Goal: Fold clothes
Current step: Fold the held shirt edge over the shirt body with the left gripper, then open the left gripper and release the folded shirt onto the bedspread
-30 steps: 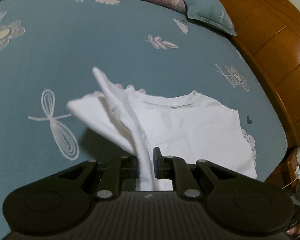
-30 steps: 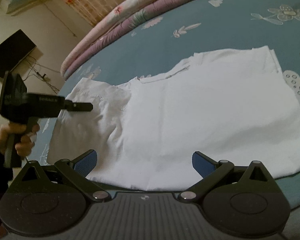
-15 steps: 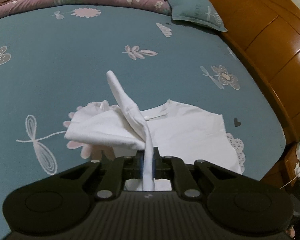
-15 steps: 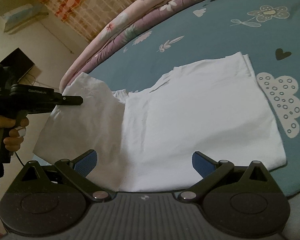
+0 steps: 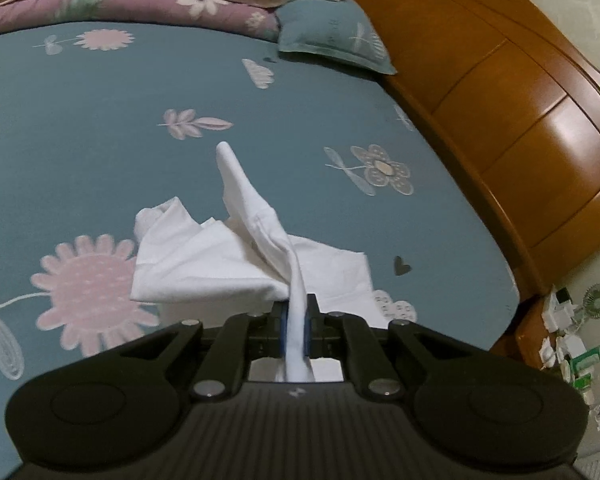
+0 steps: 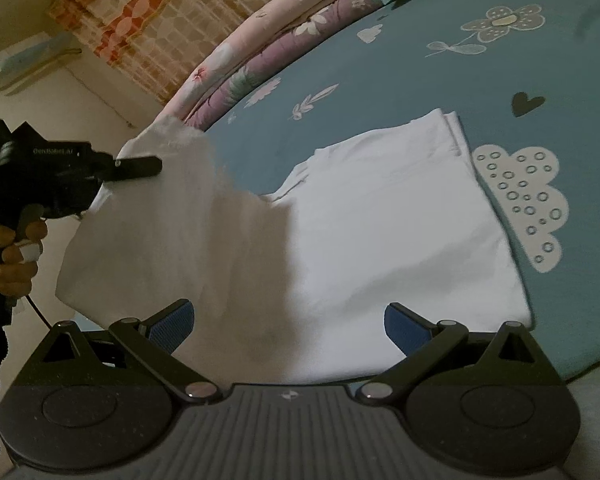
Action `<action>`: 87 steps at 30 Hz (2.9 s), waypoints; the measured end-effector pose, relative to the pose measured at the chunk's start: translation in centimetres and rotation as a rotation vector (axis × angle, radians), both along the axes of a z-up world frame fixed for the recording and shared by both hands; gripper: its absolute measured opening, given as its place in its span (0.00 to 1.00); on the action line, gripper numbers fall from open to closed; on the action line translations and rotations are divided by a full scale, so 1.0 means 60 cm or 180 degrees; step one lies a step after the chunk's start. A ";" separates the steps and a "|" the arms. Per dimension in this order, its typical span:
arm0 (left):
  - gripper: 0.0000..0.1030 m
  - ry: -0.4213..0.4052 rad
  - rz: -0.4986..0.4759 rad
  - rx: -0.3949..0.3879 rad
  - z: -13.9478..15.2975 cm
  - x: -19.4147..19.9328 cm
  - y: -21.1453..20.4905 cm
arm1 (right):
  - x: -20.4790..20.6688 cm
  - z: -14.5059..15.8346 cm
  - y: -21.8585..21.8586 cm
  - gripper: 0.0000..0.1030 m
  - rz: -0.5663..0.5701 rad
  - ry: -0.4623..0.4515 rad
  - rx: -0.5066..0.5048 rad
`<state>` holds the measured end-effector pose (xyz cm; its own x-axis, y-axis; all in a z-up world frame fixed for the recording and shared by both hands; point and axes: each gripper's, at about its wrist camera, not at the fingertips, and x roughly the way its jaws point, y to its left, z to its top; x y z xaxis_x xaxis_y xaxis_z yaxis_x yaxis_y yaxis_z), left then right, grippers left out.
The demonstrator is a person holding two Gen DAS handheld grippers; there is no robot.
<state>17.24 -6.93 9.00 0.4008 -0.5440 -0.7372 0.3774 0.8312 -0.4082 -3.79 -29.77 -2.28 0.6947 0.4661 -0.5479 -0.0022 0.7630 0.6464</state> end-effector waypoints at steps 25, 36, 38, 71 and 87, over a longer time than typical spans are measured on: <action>0.05 0.0326 -0.0449 0.0066 -0.113 0.039 -0.239 | -0.065 0.005 -0.123 1.00 -0.0595 0.0153 -0.0253; 0.05 0.0507 -0.0524 0.0289 -0.180 0.038 -0.293 | -0.068 -0.008 -0.139 1.00 -0.0676 0.0262 -0.0317; 0.06 0.0531 -0.0517 0.0282 -0.186 0.039 -0.294 | -0.064 -0.012 -0.138 1.00 -0.0669 0.0289 -0.0317; 0.58 -0.0271 -0.0607 0.0462 -0.203 -0.083 -0.111 | -0.053 -0.015 -0.122 1.00 -0.0502 0.0275 -0.0396; 0.60 -0.0648 -0.0401 0.0453 -0.178 0.025 -0.138 | 0.083 -0.021 -0.010 1.00 0.0182 -0.0298 -0.0977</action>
